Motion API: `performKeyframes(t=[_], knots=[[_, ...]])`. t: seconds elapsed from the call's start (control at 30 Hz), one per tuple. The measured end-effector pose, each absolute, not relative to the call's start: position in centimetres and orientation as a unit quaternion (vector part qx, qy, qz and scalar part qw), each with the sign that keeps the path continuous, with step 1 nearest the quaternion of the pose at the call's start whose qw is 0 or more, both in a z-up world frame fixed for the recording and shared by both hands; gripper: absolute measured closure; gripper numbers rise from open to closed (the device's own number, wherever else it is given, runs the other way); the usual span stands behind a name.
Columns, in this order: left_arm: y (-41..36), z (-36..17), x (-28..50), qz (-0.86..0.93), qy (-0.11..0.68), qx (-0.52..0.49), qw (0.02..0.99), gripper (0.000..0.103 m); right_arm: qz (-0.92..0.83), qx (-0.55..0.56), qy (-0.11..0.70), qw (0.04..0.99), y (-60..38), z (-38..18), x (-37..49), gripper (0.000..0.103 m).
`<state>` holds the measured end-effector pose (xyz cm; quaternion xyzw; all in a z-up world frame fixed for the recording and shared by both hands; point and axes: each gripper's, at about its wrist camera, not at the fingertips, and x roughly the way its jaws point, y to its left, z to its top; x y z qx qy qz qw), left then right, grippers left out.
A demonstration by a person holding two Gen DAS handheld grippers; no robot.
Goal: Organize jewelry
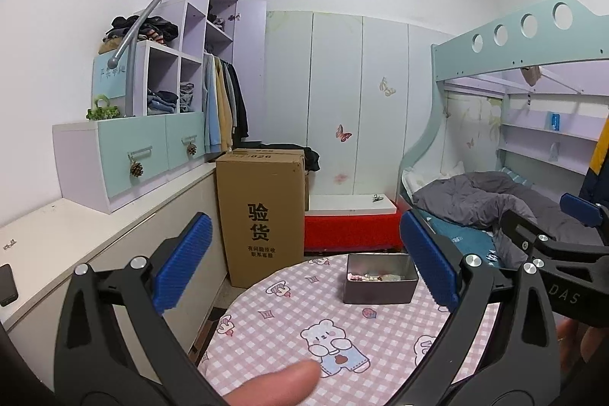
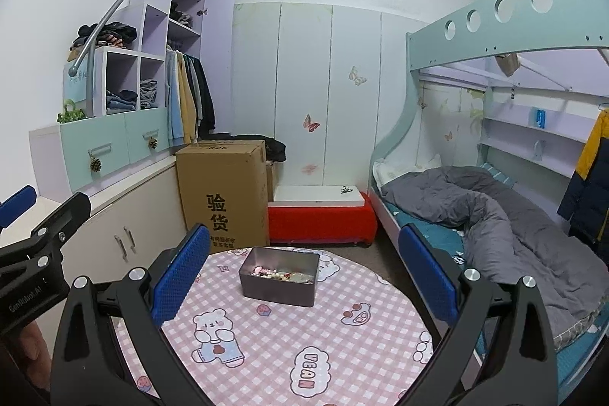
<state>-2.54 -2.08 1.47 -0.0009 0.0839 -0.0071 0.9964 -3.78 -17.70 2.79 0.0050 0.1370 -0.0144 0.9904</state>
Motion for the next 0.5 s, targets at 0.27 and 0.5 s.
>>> performKeyframes(t=[0.27, 0.5], knots=[[-1.86, 1.20, -2.71, -0.029, 0.079, -0.021, 0.996, 0.006, -0.012, 0.008, 0.141, 0.990, -17.74, 2.53, -3.59, 0.008], [-2.15, 0.80, -1.83, -0.019, 0.090, -0.014, 0.996, 0.006, -0.010, 0.010, 0.147, 0.989, -17.91, 2.18, -3.11, 0.008]])
